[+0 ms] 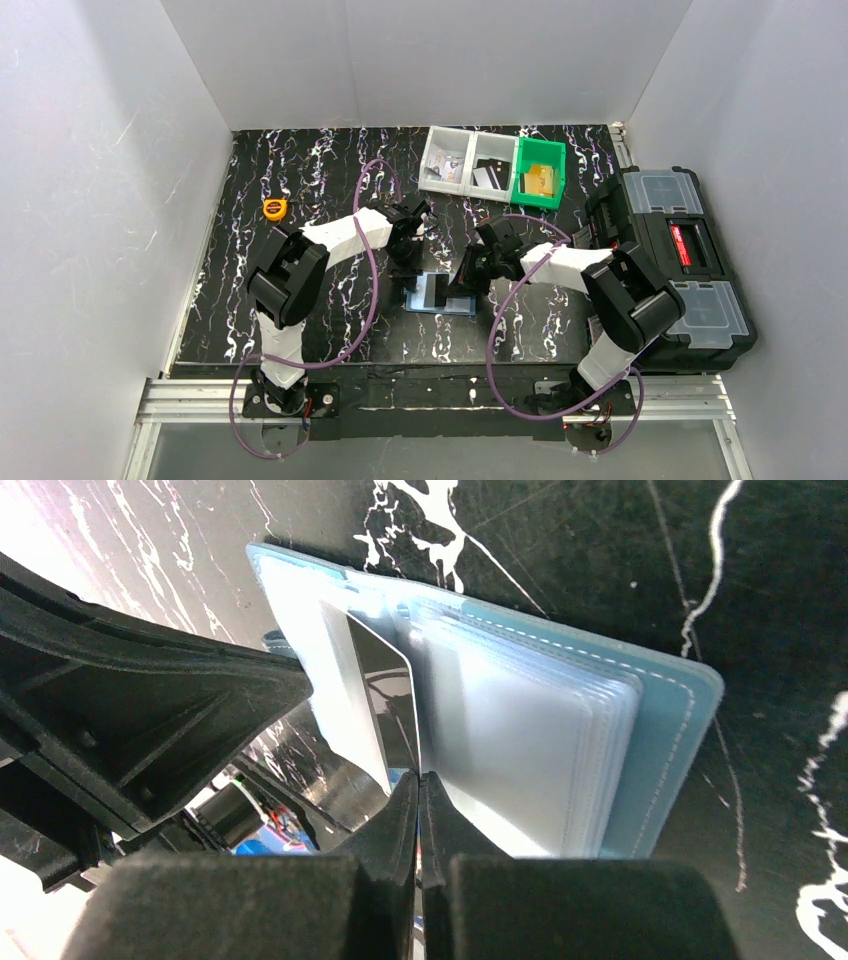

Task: Take the credit cards out of the card holder
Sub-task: Remove the credit card from the card holder.

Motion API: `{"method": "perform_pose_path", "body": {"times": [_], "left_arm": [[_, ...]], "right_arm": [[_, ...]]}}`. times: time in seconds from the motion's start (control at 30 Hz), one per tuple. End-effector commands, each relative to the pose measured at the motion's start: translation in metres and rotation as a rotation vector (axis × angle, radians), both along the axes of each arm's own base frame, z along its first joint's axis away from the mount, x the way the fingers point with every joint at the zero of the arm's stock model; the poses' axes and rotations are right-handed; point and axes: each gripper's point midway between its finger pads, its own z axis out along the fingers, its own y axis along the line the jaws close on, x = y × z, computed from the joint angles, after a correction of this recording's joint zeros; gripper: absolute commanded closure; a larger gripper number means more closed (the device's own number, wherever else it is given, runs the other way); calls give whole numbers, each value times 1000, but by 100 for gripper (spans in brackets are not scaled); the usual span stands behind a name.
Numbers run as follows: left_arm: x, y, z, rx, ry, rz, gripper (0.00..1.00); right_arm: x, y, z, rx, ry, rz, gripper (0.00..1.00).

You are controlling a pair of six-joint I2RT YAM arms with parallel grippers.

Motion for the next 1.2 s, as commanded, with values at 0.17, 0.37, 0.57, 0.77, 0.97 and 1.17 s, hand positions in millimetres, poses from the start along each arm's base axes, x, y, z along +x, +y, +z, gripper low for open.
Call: {"method": "perform_pose_path", "body": {"times": [0.17, 0.37, 0.57, 0.77, 0.97, 1.17], "left_arm": [[-23, 21, -29, 113, 96, -19, 100], [-22, 20, -25, 110, 90, -24, 100], [-16, 14, -6, 82, 60, -48, 100], [-5, 2, 30, 16, 8, -70, 89], [1, -15, 69, -88, -24, -68, 65], [7, -26, 105, -266, -12, -30, 45]], "right_arm": [[1, -22, 9, -93, -65, -15, 99], [-5, -31, 8, -107, -67, -19, 99], [-8, -40, 5, -112, -62, -29, 99], [-7, -45, 13, -97, -75, -39, 99], [-2, -43, 29, -54, -95, -33, 99], [2, -41, 51, 25, -111, -38, 99]]}}
